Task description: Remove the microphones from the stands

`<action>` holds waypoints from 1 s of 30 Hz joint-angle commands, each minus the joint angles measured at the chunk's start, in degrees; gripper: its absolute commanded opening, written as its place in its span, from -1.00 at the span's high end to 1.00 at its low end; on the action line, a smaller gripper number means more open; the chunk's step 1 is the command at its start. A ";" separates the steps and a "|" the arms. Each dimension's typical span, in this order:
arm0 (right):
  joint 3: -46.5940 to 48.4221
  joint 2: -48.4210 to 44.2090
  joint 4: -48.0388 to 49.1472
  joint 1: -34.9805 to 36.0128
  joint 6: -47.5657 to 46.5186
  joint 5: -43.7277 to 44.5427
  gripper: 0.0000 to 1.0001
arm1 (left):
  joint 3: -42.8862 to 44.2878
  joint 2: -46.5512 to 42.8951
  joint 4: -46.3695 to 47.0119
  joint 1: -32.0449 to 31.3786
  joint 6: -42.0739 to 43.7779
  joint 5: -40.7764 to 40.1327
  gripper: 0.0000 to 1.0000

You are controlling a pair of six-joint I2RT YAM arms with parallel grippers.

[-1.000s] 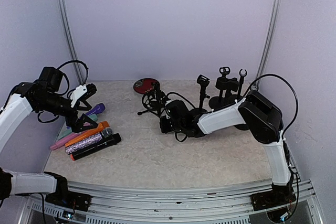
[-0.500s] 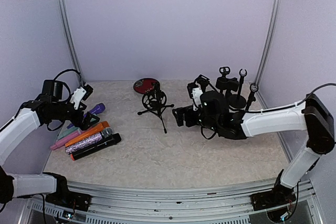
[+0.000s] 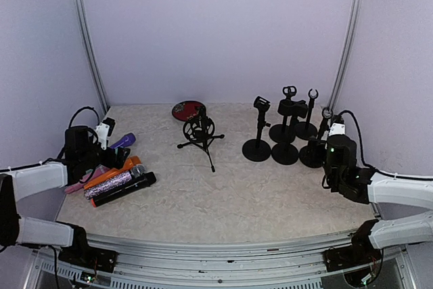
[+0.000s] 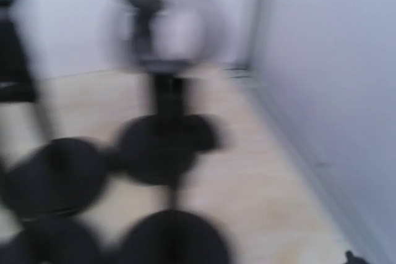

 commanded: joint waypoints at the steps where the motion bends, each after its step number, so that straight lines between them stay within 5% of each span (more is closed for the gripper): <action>1: -6.21 -0.72 9.40 -7.91 -7.42 2.76 -1.00 | -3.27 3.06 20.17 0.79 -4.99 -3.13 -0.98; 10: -11.77 9.25 36.22 -23.43 -12.25 -12.63 -1.00 | -15.28 10.05 51.94 1.62 -6.72 -4.90 -0.98; 21: -14.24 28.33 63.52 -27.69 -20.59 -28.18 -1.00 | -13.06 13.69 53.56 3.59 -12.48 -7.15 -0.98; 25: -13.86 28.90 62.03 -29.88 -19.40 -35.54 -1.00 | -16.62 22.52 69.48 3.38 -11.92 -4.51 -0.98; 26: -14.57 31.82 67.63 -30.01 -21.35 -37.90 -1.00 | -16.07 23.14 68.92 3.61 -12.10 -4.37 -0.98; 30: -12.94 31.53 63.51 -30.43 -20.12 -36.76 -1.00 | -13.70 22.44 62.50 3.37 -11.72 -4.73 -0.98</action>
